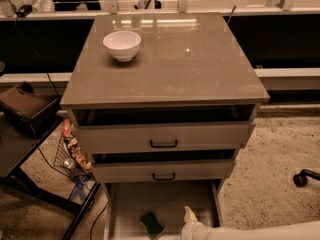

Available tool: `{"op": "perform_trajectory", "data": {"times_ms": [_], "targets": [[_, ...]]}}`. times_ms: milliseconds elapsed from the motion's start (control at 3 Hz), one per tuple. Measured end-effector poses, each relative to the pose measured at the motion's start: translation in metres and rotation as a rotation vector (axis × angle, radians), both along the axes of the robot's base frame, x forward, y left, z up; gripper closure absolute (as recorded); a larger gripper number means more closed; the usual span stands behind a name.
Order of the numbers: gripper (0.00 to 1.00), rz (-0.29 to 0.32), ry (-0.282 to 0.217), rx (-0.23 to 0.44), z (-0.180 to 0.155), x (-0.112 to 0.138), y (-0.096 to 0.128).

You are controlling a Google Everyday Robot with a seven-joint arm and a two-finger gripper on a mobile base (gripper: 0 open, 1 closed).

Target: Pick sponge from bottom drawer and place on counter

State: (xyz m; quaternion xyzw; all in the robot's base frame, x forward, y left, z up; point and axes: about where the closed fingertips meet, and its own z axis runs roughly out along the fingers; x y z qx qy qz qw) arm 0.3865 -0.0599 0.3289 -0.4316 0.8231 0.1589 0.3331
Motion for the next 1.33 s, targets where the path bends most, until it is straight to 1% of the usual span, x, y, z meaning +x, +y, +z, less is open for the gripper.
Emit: {"op": "perform_trajectory", "data": {"times_ms": [333,667,1000,1333], "targets": [[0.00,0.032,-0.006,0.019,-0.042,0.009,0.021],[0.00,0.031,-0.024,0.075,-0.092,0.031,0.039],[0.00,0.016,0.006,0.151,-0.142,0.030,0.062],[0.00,0.002,0.046,0.203,-0.178,0.015,0.083]]}}
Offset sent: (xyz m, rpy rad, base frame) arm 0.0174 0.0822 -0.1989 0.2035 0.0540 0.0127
